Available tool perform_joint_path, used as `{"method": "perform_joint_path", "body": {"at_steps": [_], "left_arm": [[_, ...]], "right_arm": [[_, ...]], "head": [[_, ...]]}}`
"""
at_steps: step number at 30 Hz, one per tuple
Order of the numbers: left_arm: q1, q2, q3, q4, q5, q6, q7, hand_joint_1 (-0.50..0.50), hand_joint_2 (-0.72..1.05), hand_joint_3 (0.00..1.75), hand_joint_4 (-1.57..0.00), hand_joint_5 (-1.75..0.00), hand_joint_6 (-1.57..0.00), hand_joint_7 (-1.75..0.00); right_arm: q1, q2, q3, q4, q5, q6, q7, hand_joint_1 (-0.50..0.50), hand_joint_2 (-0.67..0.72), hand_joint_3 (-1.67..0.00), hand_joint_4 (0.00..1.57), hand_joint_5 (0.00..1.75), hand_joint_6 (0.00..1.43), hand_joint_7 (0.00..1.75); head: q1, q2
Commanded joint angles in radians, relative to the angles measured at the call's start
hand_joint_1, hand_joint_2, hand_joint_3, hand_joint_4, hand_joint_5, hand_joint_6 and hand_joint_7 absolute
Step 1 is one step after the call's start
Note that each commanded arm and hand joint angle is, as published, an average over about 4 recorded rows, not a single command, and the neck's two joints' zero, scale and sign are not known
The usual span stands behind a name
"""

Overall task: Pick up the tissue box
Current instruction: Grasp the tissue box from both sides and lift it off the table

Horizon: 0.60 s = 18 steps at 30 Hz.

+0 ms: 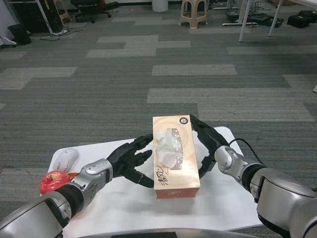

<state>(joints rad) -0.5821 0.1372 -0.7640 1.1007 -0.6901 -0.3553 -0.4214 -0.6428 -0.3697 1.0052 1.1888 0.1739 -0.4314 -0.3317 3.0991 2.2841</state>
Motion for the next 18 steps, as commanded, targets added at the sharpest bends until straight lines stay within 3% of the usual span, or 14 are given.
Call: {"method": "perform_joint_path", "body": {"at_steps": [1, 18], "left_arm": [[-0.018, -0.031, 0.008, -0.055, -0.026, -0.036, -0.011, 0.5, 0.6, 0.09, -0.07, 0.0, 0.0, 0.0], [0.001, -0.018, 0.041, -0.124, -0.035, -0.034, -0.011, 0.5, 0.6, 0.09, -0.07, 0.0, 0.0, 0.0]], "right_arm": [[0.006, 0.054, -0.005, -0.071, -0.002, -0.029, 0.044, -0.42, 0.09, -0.24, 0.0, 0.0, 0.0, 0.0], [0.02, 0.038, -0.034, -0.126, -0.006, -0.035, 0.072, -0.42, -0.03, -0.24, 0.0, 0.0, 0.0, 0.0]], "head": [[0.0, 0.001], [0.002, 0.009]]}}
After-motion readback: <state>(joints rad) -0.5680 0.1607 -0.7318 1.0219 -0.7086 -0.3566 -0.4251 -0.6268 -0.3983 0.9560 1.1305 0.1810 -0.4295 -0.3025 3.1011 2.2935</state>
